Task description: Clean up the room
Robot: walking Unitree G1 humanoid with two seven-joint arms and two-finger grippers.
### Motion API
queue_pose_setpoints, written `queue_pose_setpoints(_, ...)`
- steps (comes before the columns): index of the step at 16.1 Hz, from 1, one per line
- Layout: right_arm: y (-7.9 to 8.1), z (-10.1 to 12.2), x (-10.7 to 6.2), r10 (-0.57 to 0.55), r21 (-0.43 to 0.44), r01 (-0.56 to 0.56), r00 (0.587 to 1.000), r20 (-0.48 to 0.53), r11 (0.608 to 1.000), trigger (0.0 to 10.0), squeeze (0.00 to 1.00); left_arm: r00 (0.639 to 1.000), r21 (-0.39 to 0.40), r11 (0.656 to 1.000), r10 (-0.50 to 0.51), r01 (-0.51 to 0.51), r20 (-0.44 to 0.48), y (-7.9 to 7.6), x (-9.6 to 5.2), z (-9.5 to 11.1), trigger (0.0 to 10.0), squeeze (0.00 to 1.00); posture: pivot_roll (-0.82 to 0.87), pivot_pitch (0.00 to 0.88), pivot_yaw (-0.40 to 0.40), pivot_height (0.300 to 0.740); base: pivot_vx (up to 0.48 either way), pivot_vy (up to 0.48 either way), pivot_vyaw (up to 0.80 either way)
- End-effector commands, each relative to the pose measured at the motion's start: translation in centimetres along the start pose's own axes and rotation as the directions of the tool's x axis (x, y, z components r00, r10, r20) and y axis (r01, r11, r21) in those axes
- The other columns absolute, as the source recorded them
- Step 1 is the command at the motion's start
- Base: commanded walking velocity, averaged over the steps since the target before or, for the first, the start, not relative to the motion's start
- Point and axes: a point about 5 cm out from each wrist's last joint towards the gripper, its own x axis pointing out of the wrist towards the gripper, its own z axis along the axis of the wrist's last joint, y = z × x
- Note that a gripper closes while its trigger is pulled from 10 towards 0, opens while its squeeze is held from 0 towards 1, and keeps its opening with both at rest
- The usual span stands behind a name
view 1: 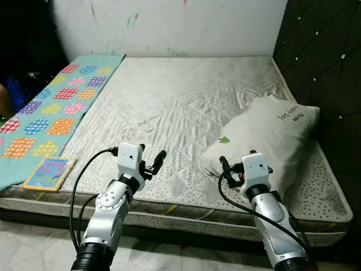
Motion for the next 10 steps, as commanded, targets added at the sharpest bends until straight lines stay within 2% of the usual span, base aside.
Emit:
queue_pose_setpoints(1,0.2,0.5,0.0,0.004,0.013,-0.004,1.0,0.016,1.0,10.0,0.0,1.0,0.007,1.0,-0.001,0.001,0.006,0.3,-0.2,0.3,10.0,0.0,-0.19,0.0,0.072,0.74,0.0,0.0,-0.68)
queue_pose_setpoints(7,0.9,0.7,0.4,0.02,0.015,-0.021,0.999,0.026,1.0,10.0,0.0,1.0,-0.006,1.0,-0.019,0.02,0.011,0.1,-1.0,0.1,10.0,0.0,-0.16,0.0,0.039,0.74,0.0,0.0,-0.8)
queue_pose_setpoints(10,1.1,0.9,0.3,0.039,0.018,-0.04,0.999,0.025,0.999,10.0,0.0,1.0,-0.021,1.0,-0.005,0.006,0.022,0.2,-1.6,0.3,10.0,0.0,-0.15,0.0,0.026,0.74,0.269,0.0,0.0)
